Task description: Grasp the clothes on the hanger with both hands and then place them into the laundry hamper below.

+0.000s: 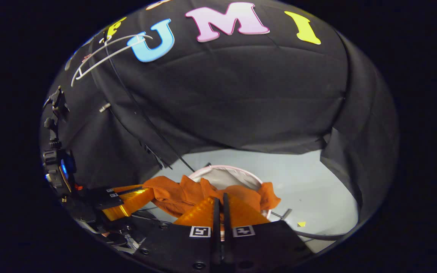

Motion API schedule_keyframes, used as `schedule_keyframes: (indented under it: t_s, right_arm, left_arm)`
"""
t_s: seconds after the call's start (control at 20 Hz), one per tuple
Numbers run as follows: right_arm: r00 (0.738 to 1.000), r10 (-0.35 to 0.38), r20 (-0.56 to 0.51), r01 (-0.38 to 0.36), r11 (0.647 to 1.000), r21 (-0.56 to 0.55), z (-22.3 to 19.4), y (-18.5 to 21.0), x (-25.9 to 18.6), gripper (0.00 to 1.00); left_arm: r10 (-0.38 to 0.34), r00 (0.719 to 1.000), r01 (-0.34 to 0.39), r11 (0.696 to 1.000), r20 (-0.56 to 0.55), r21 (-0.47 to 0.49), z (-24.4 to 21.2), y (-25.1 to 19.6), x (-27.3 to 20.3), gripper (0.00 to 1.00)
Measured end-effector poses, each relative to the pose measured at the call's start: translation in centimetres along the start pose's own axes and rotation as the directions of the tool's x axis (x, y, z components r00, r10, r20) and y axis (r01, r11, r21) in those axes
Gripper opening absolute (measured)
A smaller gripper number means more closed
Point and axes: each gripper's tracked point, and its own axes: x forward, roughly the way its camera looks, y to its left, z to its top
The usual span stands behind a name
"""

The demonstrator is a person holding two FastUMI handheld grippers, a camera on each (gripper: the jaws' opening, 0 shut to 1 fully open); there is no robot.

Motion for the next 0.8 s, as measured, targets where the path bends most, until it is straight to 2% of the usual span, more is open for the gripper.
schedule_keyframes:
  t_s: [0.05, 0.15, 0.2, 0.25, 0.45, 0.65, 0.8]
  right_arm:
    - [0.998, -0.067, -0.014, 0.067, 0.998, -0.007, -0.4, -1.6, 0.8, 0.22]
    - [0.994, -0.104, -0.023, 0.104, 0.995, 0.003, -1.5, -2.5, 2.2, 0.74]
    - [0.993, -0.112, -0.028, 0.112, 0.994, -0.001, -0.9, -2.6, 1.1, 1.00]
    - [0.993, -0.116, -0.034, 0.116, 0.993, -0.011, -1.4, -2.7, 1.2, 0.98]
    - [0.994, -0.104, -0.036, 0.102, 0.993, -0.063, -1.9, -2.6, 0.0, 0.99]
    - [0.999, -0.049, 0.009, 0.050, 0.997, -0.054, -0.7, -0.8, -1.6, 0.99]
    - [0.995, -0.067, 0.074, 0.072, 0.995, -0.067, 0.9, -0.4, -3.4, 0.99]
  left_arm:
    - [0.000, 1.000, 0.000, 1.000, -0.008, -0.003, 0.4, -0.3, -0.4, 0.06]
    - [0.021, 0.999, -0.021, 1.000, -0.028, 0.011, 1.2, -1.0, -0.9, 0.51]
    - [0.023, 0.999, -0.023, 0.999, -0.029, 0.023, 0.9, -0.8, -1.3, 0.73]
    - [0.025, 0.999, -0.024, 0.999, -0.025, 0.034, 0.7, -1.2, -0.7, 0.96]
    - [0.002, 1.000, -0.001, 1.000, -0.013, 0.029, 1.5, -2.0, -0.8, 0.96]
    - [-0.009, 1.000, 0.009, 1.000, 0.012, 0.026, 1.9, -2.7, -2.5, 0.96]
    - [0.010, 0.999, -0.012, 0.999, 0.043, 0.035, 2.5, -2.1, -4.2, 0.96]
